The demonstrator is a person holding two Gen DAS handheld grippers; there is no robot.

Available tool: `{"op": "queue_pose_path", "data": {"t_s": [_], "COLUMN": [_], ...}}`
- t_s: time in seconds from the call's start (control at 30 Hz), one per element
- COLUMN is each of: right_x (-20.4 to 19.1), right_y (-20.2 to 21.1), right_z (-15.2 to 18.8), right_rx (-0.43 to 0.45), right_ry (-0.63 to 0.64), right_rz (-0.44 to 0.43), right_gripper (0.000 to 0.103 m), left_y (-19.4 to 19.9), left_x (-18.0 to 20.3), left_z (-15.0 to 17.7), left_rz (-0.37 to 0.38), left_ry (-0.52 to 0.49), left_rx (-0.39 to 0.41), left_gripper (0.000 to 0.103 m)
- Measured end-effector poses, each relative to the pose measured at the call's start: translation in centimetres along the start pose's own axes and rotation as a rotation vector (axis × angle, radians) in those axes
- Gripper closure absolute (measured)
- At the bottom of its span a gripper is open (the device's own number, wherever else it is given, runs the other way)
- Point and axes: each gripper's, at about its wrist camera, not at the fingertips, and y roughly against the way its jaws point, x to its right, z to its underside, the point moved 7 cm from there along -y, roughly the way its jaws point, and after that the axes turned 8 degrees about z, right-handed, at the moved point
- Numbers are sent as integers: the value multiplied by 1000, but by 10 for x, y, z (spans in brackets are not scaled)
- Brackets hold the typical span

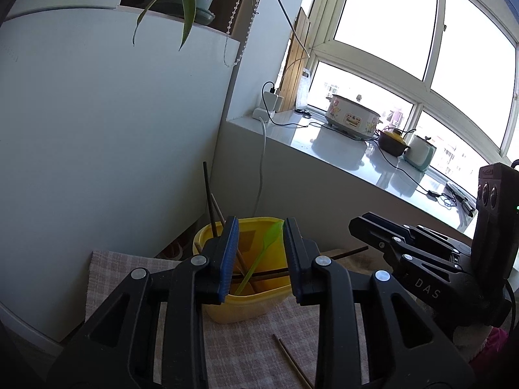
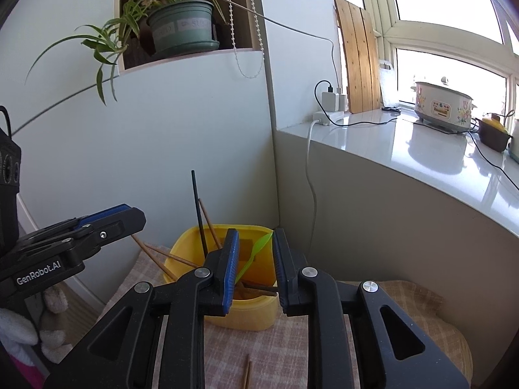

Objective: Organize utensils
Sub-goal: 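Open both tools to drop the spoon and chopstick into the bin, then lower both tools toward the two wooden chopsticks lying on the cloth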

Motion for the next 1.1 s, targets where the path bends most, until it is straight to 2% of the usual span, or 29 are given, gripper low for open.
{"op": "queue_pose_path", "data": {"t_s": [0.13, 0.23, 0.3, 0.4, 0.5, 0.7, 0.77, 0.83, 0.97, 1.1], "right_x": [2, 4, 5, 9, 17, 27, 30, 34, 39, 43], "right_y": [16, 27, 36, 48, 57, 71, 74, 76, 72, 59], "right_z": [1, 1, 2, 7, 12, 29, 35, 42, 59, 84], "right_rx": [24, 46, 65, 81, 83, 80, 79, 70, 30, -55], "right_ry": [5, 5, 11, 19, 3, 18, 22, 22, 32, 46], "right_rz": [1, -1, 9, 20, 21, 50, 62, 70, 81, 67], "right_gripper": [83, 72, 71, 70, 62, 57, 51, 46, 30, 28], "left_y": [13, 21, 25, 27, 27, 17, 14, 12, 4, -5], "left_x": [11, 24, 32, 42, 48, 55, 55, 55, 54, 45], "left_z": [6, 11, 16, 27, 40, 75, 86, 95, 114, 136], "left_rz": [16, 32, 45, 64, 75, 89, 90, 89, 92, 89], "left_ry": [-13, -33, -45, -52, -54, -49, -48, -44, -32, -1], "left_rx": [7, 8, 6, -13, -31, -110, -130, -147, -193, -247], "left_gripper": [76, 76, 74, 73, 65, 65, 65, 65, 65, 65]}}
